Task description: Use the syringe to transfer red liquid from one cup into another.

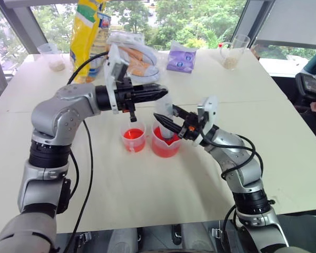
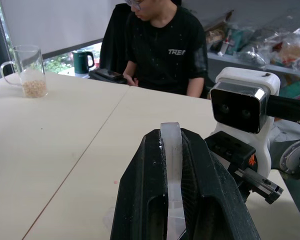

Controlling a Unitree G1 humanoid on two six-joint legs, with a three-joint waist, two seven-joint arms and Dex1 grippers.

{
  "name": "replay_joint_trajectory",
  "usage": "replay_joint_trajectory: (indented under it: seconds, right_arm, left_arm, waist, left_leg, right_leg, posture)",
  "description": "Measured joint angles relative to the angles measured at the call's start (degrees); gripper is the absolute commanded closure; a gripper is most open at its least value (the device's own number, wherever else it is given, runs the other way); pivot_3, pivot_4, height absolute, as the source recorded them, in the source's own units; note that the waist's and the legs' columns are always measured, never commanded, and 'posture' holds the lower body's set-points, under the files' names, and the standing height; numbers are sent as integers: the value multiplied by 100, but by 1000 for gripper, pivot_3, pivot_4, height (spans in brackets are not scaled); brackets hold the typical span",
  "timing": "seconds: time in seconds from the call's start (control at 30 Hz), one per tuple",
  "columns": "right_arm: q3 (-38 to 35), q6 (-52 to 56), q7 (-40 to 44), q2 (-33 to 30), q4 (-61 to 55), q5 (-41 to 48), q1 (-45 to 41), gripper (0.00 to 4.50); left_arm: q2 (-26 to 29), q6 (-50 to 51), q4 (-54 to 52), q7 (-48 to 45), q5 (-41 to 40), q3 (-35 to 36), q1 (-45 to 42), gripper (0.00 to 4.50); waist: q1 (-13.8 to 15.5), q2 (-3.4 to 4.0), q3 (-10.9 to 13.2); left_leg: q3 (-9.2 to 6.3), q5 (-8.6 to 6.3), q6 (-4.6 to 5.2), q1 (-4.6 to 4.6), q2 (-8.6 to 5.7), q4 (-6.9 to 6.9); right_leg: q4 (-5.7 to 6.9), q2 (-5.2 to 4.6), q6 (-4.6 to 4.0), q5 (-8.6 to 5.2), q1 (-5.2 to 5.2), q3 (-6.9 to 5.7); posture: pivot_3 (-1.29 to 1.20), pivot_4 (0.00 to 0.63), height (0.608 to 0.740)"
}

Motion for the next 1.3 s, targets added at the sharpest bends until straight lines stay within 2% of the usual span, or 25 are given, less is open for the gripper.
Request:
replay_joint_trajectory:
  seconds: [0.83, 0.93, 1.13, 1.3]
  right_arm:
    - [-81, 230, -8, -63, 0, 110, -79, 3088]
    - [-98, 453, -26, -83, -38, 200, -199, 3088]
    - [-258, 738, -87, -194, -245, 365, -391, 3088]
    - [-337, 912, -132, -247, -351, 544, -559, 3088]
  left_arm:
    - [8, -27, 183, -66, 108, 28, -228, 4447]
    - [41, -32, 131, -51, 102, 88, -226, 3244]
    - [138, -34, -18, -69, 100, 245, -106, 321]
    - [511, -7, -210, -220, -112, 586, 201, 321]
  waist:
    - [0, 0, 0]
    - [-1, 0, 0]
    - [2, 0, 0]
    - [-18, 0, 0]
  left_leg:
    - [0, 0, 0, 1, 0, 0]
    - [0, 0, 0, 1, 1, 0]
    - [0, 0, 0, 1, 1, 1]
    - [0, 0, 0, 1, 4, 0]
  right_leg:
    - [0, 0, 0, 0, 1, 0]
    - [0, 0, 0, 0, 1, 0]
    - [0, -1, 0, 0, 1, 0]
    - [2, 0, 0, 0, -1, 0]
  posture:
    - [0, 150, 740]
    - [0, 150, 740]
    - [0, 150, 740]
    - [0, 150, 740]
